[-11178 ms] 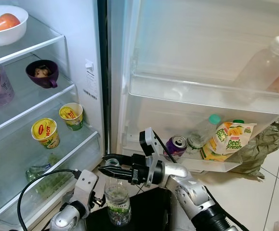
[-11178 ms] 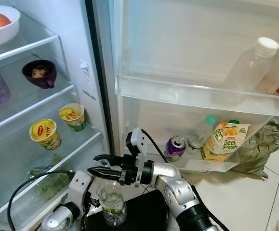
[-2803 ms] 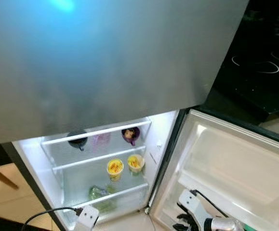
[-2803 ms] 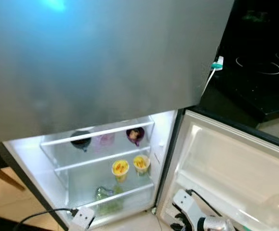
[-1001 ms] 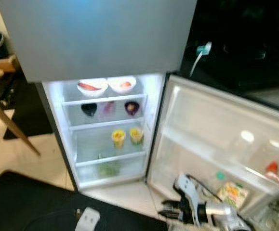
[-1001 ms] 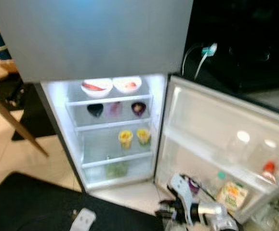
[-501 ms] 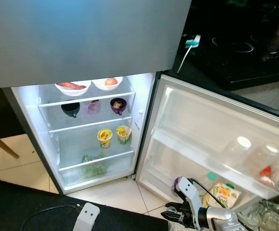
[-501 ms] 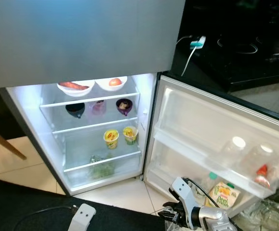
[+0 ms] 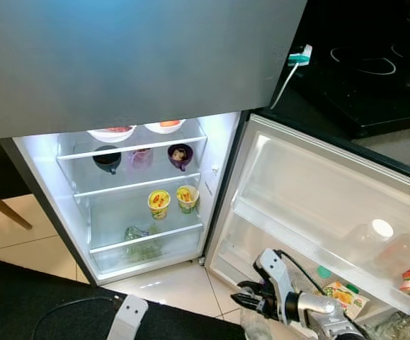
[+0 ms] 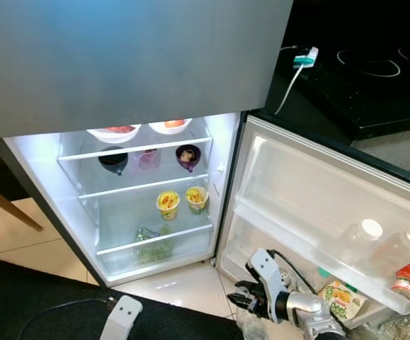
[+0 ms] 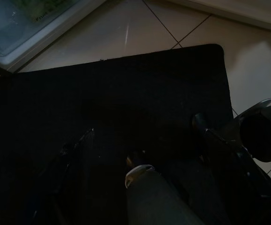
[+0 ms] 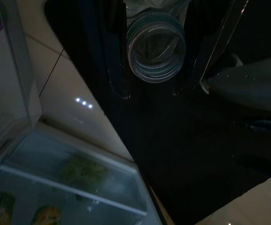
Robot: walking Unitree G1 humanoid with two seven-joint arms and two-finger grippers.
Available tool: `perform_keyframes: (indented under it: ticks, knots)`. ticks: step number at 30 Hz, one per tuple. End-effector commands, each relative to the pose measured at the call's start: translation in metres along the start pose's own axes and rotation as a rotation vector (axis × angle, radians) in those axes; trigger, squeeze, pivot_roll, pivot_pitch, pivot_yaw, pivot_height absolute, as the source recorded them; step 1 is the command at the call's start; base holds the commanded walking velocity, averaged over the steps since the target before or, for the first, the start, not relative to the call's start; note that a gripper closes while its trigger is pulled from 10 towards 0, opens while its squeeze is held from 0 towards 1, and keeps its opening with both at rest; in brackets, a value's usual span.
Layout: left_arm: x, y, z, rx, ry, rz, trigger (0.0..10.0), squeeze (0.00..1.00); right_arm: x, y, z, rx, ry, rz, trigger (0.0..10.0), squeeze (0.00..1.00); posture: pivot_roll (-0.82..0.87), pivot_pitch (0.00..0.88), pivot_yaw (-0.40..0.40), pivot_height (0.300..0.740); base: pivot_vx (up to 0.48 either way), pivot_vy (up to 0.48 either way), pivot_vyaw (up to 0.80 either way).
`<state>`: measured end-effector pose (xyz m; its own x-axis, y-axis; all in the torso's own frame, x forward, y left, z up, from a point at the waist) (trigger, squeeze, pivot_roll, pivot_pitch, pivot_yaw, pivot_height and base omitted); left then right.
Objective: Restocking fridge
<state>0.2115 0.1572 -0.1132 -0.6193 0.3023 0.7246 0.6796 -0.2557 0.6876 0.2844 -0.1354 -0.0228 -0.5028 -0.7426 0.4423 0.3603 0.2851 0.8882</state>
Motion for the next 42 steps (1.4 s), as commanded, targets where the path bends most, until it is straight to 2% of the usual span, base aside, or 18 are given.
perform_keyframes:
  ticks: [1,8,10,15,17,18,21,22,24,26,27,29,31,38,42]
  knots:
    - [0.003,-0.008,0.003,-0.007,0.005,0.024,10.0,0.0,0.002,-0.005,0.0,-0.011,-0.017,0.005,10.0,0.0,-0.03,0.027,-0.063,0.74,0.0,0.0,0.0]
    - [0.004,-0.01,0.002,0.0,0.007,0.029,10.0,0.0,0.005,-0.023,0.0,-0.021,-0.055,0.075,10.0,0.0,-0.03,0.026,-0.065,0.74,0.0,0.0,0.0]
    - [0.004,-0.013,0.002,0.008,0.012,0.039,10.0,0.0,0.01,-0.04,-0.004,-0.041,-0.141,0.148,10.0,0.0,-0.03,0.023,-0.064,0.74,0.0,0.0,0.0]
    - [0.005,-0.017,0.003,0.022,0.02,0.053,10.0,0.0,0.018,-0.06,-0.008,-0.083,-0.236,0.22,10.0,0.0,-0.03,0.02,-0.065,0.74,0.0,0.0,0.0]
    - [0.008,-0.028,0.004,0.035,0.043,0.089,10.0,0.0,0.031,-0.083,-0.01,-0.159,-0.357,0.275,10.0,0.0,-0.03,0.012,-0.066,0.74,0.0,0.0,0.0]
    - [0.008,-0.028,0.004,0.035,0.043,0.089,10.0,0.0,0.031,-0.083,-0.01,-0.159,-0.357,0.275,10.0,0.0,-0.03,0.012,-0.066,0.74,0.0,0.0,0.0]
    - [0.015,-0.049,0.004,0.038,0.069,0.164,10.0,0.0,0.048,-0.108,-0.008,-0.314,-0.501,0.289,10.0,0.0,-0.03,0.0,-0.062,0.74,0.0,0.0,0.0]
    - [0.015,-0.049,0.004,0.038,0.069,0.164,10.0,0.0,0.048,-0.108,-0.008,-0.314,-0.501,0.289,10.0,0.0,-0.03,0.0,-0.062,0.74,0.0,0.0,0.0]
    - [0.02,-0.062,0.003,0.042,0.078,0.209,10.0,0.0,0.055,-0.12,-0.005,-0.389,-0.561,0.294,10.0,0.0,-0.03,0.0,-0.062,0.74,0.0,0.0,0.0]
    - [0.029,-0.083,0.0,0.042,0.076,0.286,10.0,0.0,0.065,-0.137,0.003,-0.472,-0.626,0.318,10.0,0.0,-0.03,0.0,-0.058,0.74,0.0,0.0,0.0]
    - [0.029,-0.083,0.0,0.042,0.076,0.286,10.0,0.0,0.065,-0.137,0.003,-0.472,-0.626,0.318,10.0,0.0,-0.03,0.0,-0.058,0.74,0.0,0.0,0.0]
    - [0.035,-0.098,-0.004,0.037,0.072,0.34,10.0,0.0,0.074,-0.15,0.01,-0.527,-0.672,0.348,10.0,0.0,-0.04,0.0,-0.055,0.74,0.0,0.0,0.0]
    - [0.037,-0.101,-0.005,0.041,0.071,0.352,10.0,0.0,0.08,-0.16,0.016,-0.559,-0.693,0.378,10.0,0.0,-0.03,0.0,-0.055,0.74,0.0,0.0,0.0]
    - [0.031,-0.093,-0.007,0.042,0.067,0.333,10.0,0.0,0.084,-0.171,0.029,-0.589,-0.679,0.419,10.0,0.0,-0.03,0.0,-0.055,0.74,0.0,0.0,0.0]
    - [0.029,-0.09,-0.007,0.037,0.061,0.33,10.0,0.0,0.083,-0.171,0.029,-0.595,-0.677,0.414,10.0,0.0,-0.03,0.0,-0.055,0.74,0.0,0.0,0.0]
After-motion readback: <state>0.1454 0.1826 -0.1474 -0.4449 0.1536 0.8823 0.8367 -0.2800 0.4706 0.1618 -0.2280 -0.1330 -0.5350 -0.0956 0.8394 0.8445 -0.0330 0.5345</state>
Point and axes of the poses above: a point about 5 cm out from each wrist's last joint towards the gripper, its own x axis pointing back from the gripper into the wrist, its own y axis along the axis of the wrist's last joint, z = x × y, the point moved 5 cm from there along -x, pointing out of the wrist towards the gripper, and after that the axes turned 2 degrees about x, right-handed, at the moved point
